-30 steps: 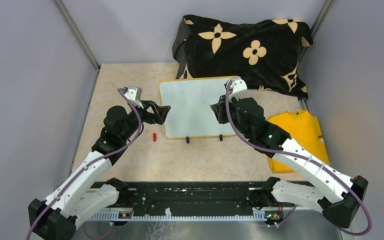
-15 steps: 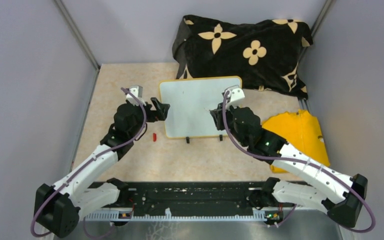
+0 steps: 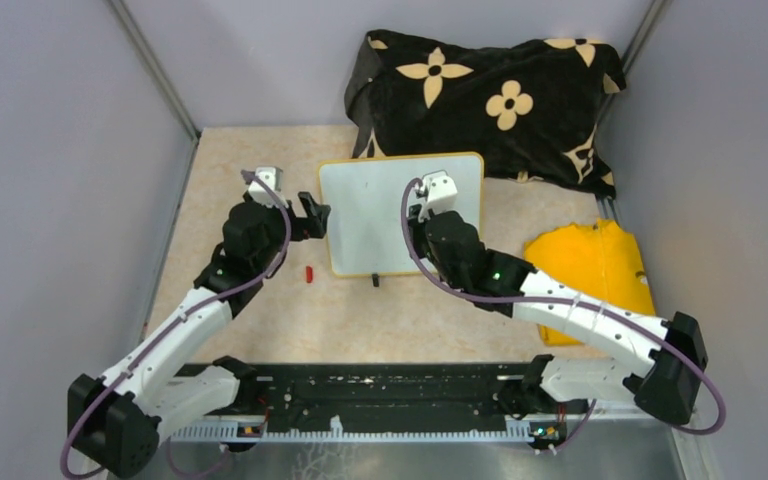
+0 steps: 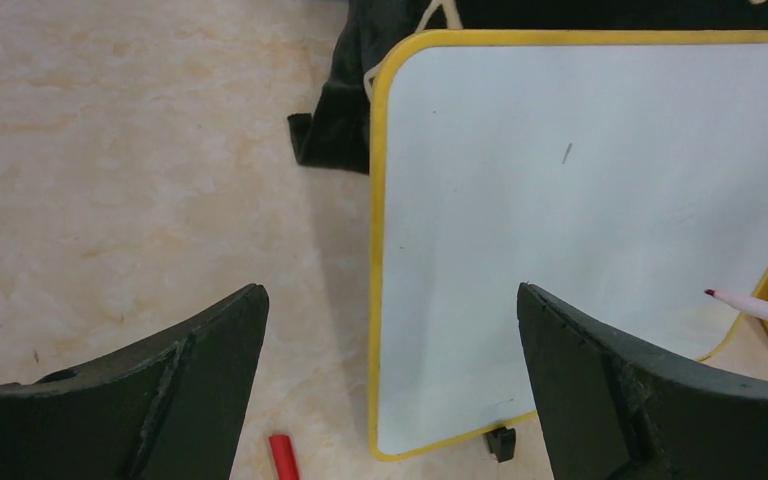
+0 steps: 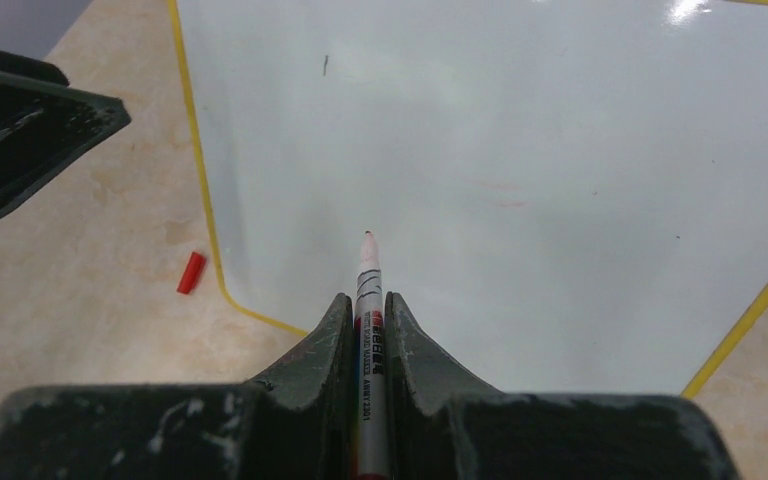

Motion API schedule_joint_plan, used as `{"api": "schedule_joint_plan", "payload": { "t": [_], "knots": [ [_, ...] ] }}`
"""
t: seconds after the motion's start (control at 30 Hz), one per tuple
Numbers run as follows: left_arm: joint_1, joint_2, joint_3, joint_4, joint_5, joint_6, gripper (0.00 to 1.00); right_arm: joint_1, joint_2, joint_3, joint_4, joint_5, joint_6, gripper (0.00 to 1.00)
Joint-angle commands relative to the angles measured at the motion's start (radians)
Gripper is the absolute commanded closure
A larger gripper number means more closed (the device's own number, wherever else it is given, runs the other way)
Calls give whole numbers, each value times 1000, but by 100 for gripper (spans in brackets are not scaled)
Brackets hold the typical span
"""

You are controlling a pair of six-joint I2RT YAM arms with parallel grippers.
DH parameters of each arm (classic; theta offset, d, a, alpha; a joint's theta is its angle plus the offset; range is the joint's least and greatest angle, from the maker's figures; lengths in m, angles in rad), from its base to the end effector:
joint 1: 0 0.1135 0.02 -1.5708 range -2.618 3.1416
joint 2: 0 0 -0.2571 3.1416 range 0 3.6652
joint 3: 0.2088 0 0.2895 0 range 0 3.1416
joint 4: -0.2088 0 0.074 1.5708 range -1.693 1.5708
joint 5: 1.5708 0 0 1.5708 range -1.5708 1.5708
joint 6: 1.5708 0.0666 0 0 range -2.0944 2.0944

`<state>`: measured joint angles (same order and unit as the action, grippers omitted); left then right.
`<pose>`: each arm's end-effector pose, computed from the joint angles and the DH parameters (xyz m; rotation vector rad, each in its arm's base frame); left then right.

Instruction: Write a sentence on the whiteboard

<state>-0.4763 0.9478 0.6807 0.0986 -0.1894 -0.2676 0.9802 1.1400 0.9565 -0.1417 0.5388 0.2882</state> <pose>0.2692 -0.1248 0.2821 0.0426 1.7510 -0.3812 0.2101 0.2520 0.3125 -0.2791 1.8439 0.3715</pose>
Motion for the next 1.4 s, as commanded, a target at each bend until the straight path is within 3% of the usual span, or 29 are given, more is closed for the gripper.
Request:
{"api": "schedule_joint_plan", "payload": {
  "t": [0.0,0.17,0.33,0.47,0.77,0.97,1.1,1.23,1.37],
  "knots": [
    [82,61,74,-89,114,-5,1,11,-38,18,92,-110,-35,100],
    [226,57,-5,47,446,-157,1,11,-112,-60,167,-178,-57,100],
    [242,105,-21,113,704,-170,4,11,-143,-95,153,-182,-64,100],
    [242,122,-25,31,720,-97,5,11,-155,-125,154,-170,-60,100],
    [253,129,-32,21,548,-110,3,11,-134,-142,185,-171,-39,100],
    [365,211,-63,193,790,-226,3,11,-154,-149,195,-199,-37,100],
    [373,262,67,85,860,-178,3,11,-191,-153,194,-202,-47,100],
    [373,208,158,-58,649,-175,1,11,-240,-176,214,-193,-53,100],
    [368,107,115,-76,337,-302,1,11,-270,-191,226,-196,-54,100]
  ]
}}
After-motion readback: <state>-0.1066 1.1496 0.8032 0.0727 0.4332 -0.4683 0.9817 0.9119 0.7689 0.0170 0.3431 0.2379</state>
